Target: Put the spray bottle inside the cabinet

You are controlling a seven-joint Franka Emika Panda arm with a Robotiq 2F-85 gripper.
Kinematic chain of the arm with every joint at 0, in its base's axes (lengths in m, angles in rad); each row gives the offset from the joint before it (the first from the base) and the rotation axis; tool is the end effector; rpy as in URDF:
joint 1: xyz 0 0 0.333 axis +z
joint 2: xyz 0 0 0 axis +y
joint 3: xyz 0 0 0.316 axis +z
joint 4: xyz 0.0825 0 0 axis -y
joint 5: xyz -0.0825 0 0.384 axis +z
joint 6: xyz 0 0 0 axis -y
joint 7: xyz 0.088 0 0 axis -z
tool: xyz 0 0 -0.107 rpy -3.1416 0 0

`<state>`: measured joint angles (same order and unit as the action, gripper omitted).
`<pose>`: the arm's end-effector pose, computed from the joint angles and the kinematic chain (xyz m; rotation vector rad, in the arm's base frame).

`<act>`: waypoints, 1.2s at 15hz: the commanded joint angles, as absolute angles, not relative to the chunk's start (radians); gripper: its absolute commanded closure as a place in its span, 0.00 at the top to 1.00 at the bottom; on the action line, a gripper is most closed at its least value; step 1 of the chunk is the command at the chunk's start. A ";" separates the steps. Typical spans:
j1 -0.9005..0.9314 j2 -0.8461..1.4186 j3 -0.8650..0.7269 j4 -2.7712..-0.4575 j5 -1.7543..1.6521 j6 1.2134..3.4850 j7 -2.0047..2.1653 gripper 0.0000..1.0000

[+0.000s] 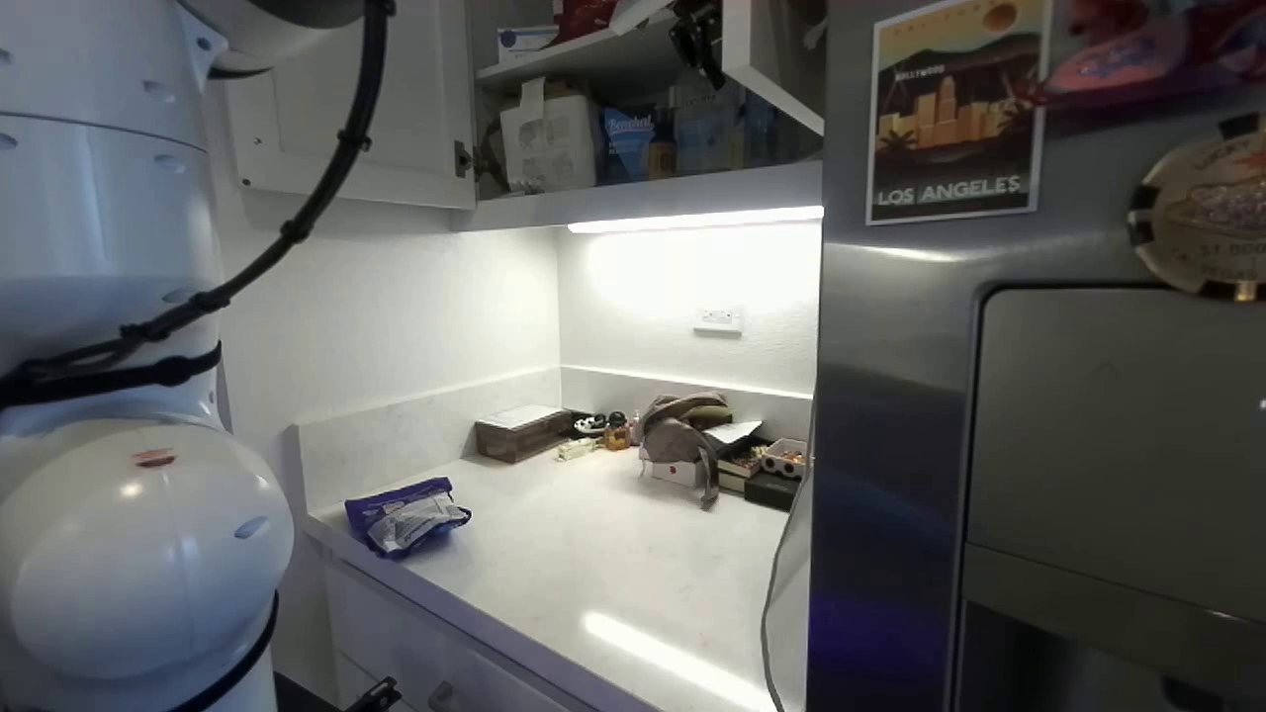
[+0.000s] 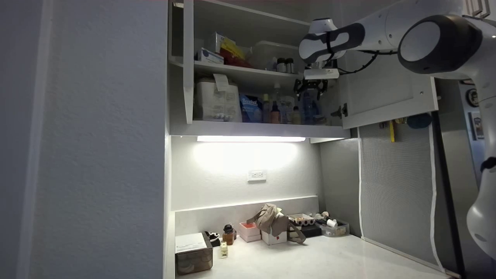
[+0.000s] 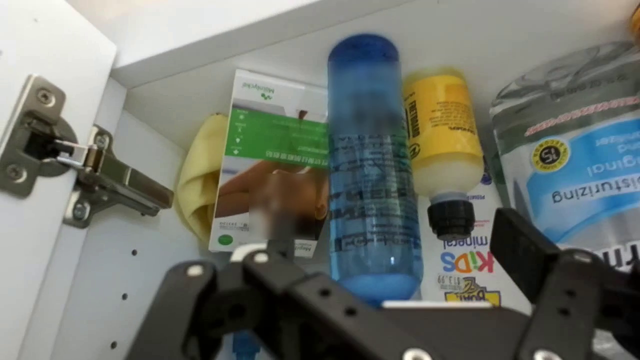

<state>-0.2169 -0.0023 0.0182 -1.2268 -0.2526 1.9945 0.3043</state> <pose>0.5381 -0.1240 0.8434 2.6267 -0.6601 1.1155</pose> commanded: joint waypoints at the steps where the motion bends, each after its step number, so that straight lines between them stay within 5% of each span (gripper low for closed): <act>1: -0.217 -0.044 0.016 -1.229 -0.144 1.872 0.177 1.00; 18: -0.205 -0.183 0.005 -1.184 0.016 1.368 -0.163 1.00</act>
